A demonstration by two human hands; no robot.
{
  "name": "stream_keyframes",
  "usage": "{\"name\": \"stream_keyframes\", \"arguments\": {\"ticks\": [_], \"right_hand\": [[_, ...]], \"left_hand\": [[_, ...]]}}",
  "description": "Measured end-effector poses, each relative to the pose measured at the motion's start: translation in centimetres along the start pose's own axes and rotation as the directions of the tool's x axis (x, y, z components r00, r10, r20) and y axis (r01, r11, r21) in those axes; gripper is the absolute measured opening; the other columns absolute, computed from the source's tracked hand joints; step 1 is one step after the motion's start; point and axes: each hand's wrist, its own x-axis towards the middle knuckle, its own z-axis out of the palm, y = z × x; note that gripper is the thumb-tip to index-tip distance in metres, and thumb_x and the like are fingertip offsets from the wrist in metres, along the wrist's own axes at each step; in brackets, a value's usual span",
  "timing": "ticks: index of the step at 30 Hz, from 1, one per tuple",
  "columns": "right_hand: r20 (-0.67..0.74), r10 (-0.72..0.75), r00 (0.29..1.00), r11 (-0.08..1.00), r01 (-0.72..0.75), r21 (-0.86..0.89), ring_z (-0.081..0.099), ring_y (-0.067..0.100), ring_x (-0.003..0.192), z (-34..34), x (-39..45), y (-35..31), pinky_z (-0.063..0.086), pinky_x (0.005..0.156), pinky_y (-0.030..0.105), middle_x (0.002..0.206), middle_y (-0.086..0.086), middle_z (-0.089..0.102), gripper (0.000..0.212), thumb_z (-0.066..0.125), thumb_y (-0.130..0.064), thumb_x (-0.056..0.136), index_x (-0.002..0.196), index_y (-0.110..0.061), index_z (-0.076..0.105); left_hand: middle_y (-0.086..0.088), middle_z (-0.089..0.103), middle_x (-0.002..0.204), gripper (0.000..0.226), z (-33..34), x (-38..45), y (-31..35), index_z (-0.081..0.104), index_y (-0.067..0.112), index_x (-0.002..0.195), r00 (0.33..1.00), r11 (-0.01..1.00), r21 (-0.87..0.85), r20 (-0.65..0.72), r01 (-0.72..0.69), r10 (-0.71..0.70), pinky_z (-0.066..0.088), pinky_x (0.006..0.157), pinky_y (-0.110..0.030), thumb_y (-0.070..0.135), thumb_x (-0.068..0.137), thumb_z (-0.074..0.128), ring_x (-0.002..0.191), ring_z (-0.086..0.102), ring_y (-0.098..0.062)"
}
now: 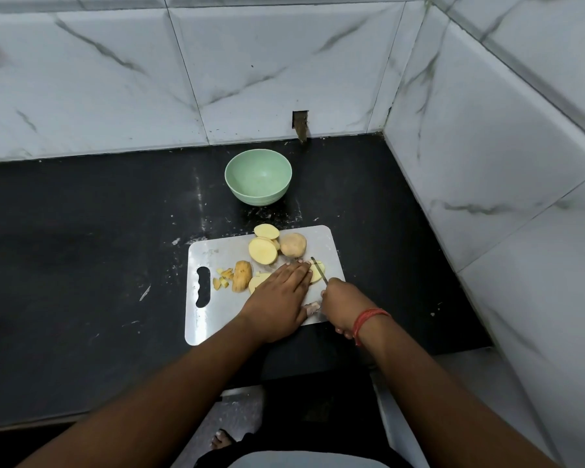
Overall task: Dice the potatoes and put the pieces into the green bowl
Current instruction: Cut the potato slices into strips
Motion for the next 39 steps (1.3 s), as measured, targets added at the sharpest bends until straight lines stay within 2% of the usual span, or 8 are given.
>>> {"name": "stream_keyframes", "arguments": {"ticks": [3,9,12,21,25,28,32,39], "right_hand": [[0.034,-0.022,0.999,0.999,0.023,-0.042,0.061,0.030,0.072,-0.3,-0.2,0.0,0.044,0.051,0.034,0.095,0.019,0.066,0.021,0.047,-0.004,0.099,0.120,-0.001,0.049],[-0.148,-0.247,0.958,0.969,0.244,-0.038,0.047,0.016,0.053,-0.3,-1.3,1.4,0.045,0.052,0.027,0.067,0.003,0.047,0.022,0.039,-0.013,0.099,0.077,-0.015,0.041],[-0.148,-0.258,0.955,0.966,0.255,-0.045,0.047,0.015,0.053,-0.3,-1.4,1.4,0.043,0.049,0.026,0.066,0.002,0.046,0.035,0.039,-0.013,0.099,0.066,-0.020,0.030],[-0.150,-0.234,0.961,0.972,0.232,-0.028,0.045,0.015,0.055,0.3,-1.1,2.0,0.048,0.057,0.029,0.070,0.002,0.046,0.029,0.040,-0.013,0.098,0.071,-0.019,0.035],[-0.130,-0.210,0.969,0.977,0.203,-0.067,0.049,0.023,0.069,1.1,-1.3,2.5,0.045,0.061,0.031,0.104,0.016,0.062,0.006,0.041,-0.009,0.098,0.100,-0.010,0.046],[-0.129,-0.153,0.980,0.985,0.141,-0.097,0.053,0.025,0.077,2.3,-0.9,3.1,0.038,0.064,0.031,0.112,0.018,0.062,0.022,0.041,-0.005,0.097,0.119,-0.002,0.046],[-0.145,-0.158,0.977,0.986,0.147,-0.082,0.063,0.032,0.097,3.8,-1.1,4.5,0.039,0.069,0.031,0.111,0.019,0.062,0.023,0.037,-0.002,0.095,0.118,-0.001,0.044],[-0.136,-0.162,0.977,0.987,0.161,-0.014,0.062,0.028,0.091,4.8,-1.6,6.5,0.039,0.066,0.029,0.098,0.013,0.061,0.006,0.039,-0.015,0.101,0.097,-0.012,0.037]], "left_hand": [[-0.014,0.029,0.163,0.080,-0.2,0.4,0.1,0.032,0.005,0.157,1.000,0.999,-0.042,-0.027,-0.006,0.005,0.015,0.126,-0.041,0.056,0.097,0.018,0.151,0.025,-0.031],[-0.022,0.052,0.145,0.046,0.7,1.4,-1.1,0.058,0.001,0.137,0.984,0.995,0.065,-0.159,-0.076,0.086,0.039,0.115,-0.053,0.029,0.101,0.059,0.131,0.052,-0.040],[-0.020,0.063,0.129,0.039,0.6,1.9,-1.3,0.066,0.001,0.126,0.961,0.993,0.033,-0.250,-0.116,0.120,0.047,0.107,-0.053,0.023,0.101,0.047,0.119,0.060,-0.040],[-0.015,0.070,0.114,0.034,-0.1,2.3,-1.1,0.075,0.004,0.113,0.966,0.983,0.151,-0.216,-0.109,0.140,0.055,0.098,-0.047,0.024,0.086,0.079,0.106,0.067,-0.035],[-0.014,0.072,0.102,0.032,-0.7,2.3,-0.7,0.077,0.003,0.103,0.951,0.984,0.159,-0.283,-0.083,0.126,0.061,0.084,-0.044,0.018,0.076,0.087,0.096,0.070,-0.036],[-0.014,0.073,0.101,0.033,-0.9,2.3,-0.4,0.078,0.003,0.102,0.951,0.985,0.160,-0.290,-0.066,0.110,0.061,0.081,-0.044,0.015,0.073,0.089,0.094,0.070,-0.035],[-0.014,0.072,0.105,0.037,-0.7,2.2,-0.3,0.077,0.003,0.105,0.950,0.988,0.146,-0.297,-0.051,0.093,0.061,0.082,-0.043,0.013,0.071,0.089,0.096,0.070,-0.036],[-0.016,0.071,0.108,0.037,-0.3,2.2,0.0,0.076,0.001,0.107,0.961,0.994,0.105,-0.273,-0.022,0.050,0.060,0.086,-0.045,0.013,0.075,0.088,0.099,0.068,-0.036]]}}
